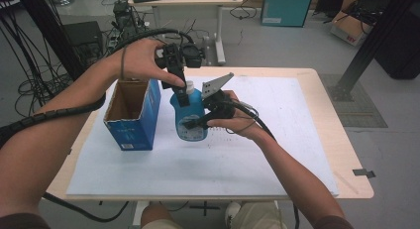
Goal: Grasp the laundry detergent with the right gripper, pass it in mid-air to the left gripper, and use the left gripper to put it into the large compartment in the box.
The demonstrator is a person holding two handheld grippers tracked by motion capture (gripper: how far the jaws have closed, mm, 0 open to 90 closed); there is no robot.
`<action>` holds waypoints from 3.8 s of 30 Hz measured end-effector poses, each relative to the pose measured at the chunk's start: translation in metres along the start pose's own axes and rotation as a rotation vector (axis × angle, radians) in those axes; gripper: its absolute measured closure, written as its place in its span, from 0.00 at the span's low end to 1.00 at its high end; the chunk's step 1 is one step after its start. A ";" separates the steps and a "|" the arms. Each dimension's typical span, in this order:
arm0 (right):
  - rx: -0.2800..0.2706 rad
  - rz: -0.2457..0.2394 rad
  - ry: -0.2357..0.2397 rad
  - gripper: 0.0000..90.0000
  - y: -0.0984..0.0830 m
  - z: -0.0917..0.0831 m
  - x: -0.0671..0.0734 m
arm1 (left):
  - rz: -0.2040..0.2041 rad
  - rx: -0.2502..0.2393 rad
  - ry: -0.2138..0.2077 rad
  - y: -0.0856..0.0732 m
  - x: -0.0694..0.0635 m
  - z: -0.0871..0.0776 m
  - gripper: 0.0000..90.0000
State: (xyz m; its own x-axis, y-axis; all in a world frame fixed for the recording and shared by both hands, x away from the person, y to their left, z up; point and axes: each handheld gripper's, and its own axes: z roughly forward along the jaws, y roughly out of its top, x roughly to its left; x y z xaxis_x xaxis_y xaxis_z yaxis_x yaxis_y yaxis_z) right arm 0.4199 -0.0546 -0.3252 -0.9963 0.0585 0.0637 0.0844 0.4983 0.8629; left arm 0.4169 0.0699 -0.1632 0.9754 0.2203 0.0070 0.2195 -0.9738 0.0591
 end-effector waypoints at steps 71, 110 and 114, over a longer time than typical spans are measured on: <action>-0.018 -0.076 0.014 0.49 0.013 -0.007 0.007 | 0.063 0.002 -0.027 0.008 -0.010 0.016 0.06; -0.026 -0.080 0.010 0.49 0.015 -0.005 0.009 | 0.063 0.011 -0.014 0.009 -0.012 0.019 0.06; -0.024 -0.079 0.009 0.49 0.015 -0.006 0.009 | 0.074 0.038 -0.006 0.010 -0.010 0.019 0.06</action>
State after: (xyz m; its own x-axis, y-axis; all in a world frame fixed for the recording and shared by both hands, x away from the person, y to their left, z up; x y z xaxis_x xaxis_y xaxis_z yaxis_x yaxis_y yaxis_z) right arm 0.4117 -0.0519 -0.3091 -0.9999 0.0123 -0.0007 0.0053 0.4801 0.8772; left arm 0.4093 0.0573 -0.1814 0.9891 0.1473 0.0043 0.1472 -0.9889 0.0204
